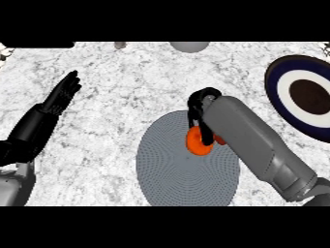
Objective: Pick the squash from the placemat and place it in the plate
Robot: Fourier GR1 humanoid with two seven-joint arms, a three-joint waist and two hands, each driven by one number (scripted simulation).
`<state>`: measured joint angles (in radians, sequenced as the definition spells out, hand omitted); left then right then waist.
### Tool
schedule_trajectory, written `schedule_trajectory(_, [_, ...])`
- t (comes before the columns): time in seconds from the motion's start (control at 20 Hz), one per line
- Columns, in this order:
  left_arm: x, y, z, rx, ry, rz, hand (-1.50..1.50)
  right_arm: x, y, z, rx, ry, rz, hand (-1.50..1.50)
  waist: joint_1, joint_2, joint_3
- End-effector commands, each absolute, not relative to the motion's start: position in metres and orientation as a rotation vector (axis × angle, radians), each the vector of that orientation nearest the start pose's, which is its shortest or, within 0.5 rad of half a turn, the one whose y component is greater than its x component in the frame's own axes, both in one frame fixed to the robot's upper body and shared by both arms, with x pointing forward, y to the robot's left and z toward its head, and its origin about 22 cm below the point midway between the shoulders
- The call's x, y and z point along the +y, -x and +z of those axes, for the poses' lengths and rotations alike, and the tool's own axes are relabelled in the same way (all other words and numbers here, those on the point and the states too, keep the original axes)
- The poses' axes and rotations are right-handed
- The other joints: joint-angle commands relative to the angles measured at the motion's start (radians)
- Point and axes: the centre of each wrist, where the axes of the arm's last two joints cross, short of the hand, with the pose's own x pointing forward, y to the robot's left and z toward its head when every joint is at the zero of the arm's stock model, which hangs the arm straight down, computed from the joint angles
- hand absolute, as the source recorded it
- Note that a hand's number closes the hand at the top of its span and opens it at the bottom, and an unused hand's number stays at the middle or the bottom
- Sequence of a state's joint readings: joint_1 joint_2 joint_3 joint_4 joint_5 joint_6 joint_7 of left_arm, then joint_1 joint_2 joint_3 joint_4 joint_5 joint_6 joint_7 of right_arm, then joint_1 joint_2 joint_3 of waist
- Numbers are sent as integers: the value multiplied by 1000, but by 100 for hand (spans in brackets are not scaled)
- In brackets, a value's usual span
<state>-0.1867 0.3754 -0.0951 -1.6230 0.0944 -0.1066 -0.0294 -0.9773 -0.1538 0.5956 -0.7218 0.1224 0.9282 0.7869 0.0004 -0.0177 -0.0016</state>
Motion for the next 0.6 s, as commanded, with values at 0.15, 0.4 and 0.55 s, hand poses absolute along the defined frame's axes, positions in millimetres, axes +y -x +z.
schedule_trajectory(0.15, [273, -278, 75, -1750, -43, -437, 0, -187, -453, 153, -315, 934, 1010, 150, -38, -5, -7])
schedule_trajectory(0.4, [266, -280, 78, -1772, -16, -470, 0, -198, -465, 213, -411, 1267, 576, 150, 19, 22, -7])
schedule_trajectory(0.55, [258, -281, 83, -1796, 19, -493, 0, -191, -469, 235, -448, 1395, 359, 150, 66, 35, -6])
